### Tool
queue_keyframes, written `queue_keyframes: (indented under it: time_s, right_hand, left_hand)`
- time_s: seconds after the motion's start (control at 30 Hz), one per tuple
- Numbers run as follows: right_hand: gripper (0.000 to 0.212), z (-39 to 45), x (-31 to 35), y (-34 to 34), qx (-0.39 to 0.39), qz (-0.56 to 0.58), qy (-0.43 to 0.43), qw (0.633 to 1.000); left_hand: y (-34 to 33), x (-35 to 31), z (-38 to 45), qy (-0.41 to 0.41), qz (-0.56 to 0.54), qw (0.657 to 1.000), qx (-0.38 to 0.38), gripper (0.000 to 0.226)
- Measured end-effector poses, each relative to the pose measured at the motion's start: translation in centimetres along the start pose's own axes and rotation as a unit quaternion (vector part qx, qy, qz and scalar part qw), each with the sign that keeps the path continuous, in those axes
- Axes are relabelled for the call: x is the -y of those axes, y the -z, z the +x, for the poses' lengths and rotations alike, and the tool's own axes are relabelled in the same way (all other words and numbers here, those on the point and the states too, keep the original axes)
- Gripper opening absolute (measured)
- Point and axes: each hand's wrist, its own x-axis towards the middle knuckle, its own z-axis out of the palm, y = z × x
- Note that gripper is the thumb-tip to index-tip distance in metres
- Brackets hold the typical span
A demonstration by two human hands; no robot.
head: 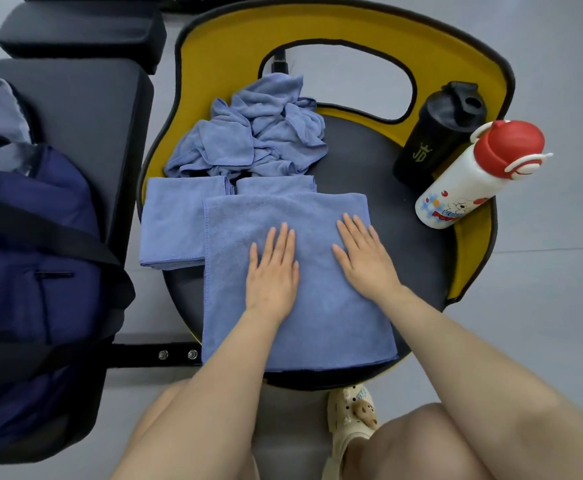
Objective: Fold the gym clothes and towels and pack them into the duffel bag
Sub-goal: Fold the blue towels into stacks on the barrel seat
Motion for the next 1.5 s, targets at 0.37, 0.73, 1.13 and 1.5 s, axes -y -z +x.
queue_keyframes:
  time_s: [0.37, 0.73, 1.13, 1.5]
  right_hand:
    - [0.056, 0.1, 1.4, 1.1, -0.013, -0.037, -0.037, 0.999]
    - [0.052, 4.6, 9.6, 0.4, -0.022, 0.103, 0.056, 0.993]
    - [0.048, 5.3, 7.9, -1.1, -0.040, 0.095, 0.006, 0.995]
    - [0.057, 5.2, 9.2, -1.2, -0.073, -0.022, 0.098, 0.992]
  left_hand:
    - [4.1, 4.1, 1.2, 0.090, -0.071, 0.989, -0.098, 0.053]
    - [7.7, 10.2, 6.0, 0.314, -0.450, 0.830, -0.102, 0.038]
    - [6.2, 11.8, 6.2, 0.320, -0.433, 0.820, -0.193, 0.008]
    - [3.3, 7.0, 5.9, -0.079, -0.023, 0.983, -0.166, 0.046]
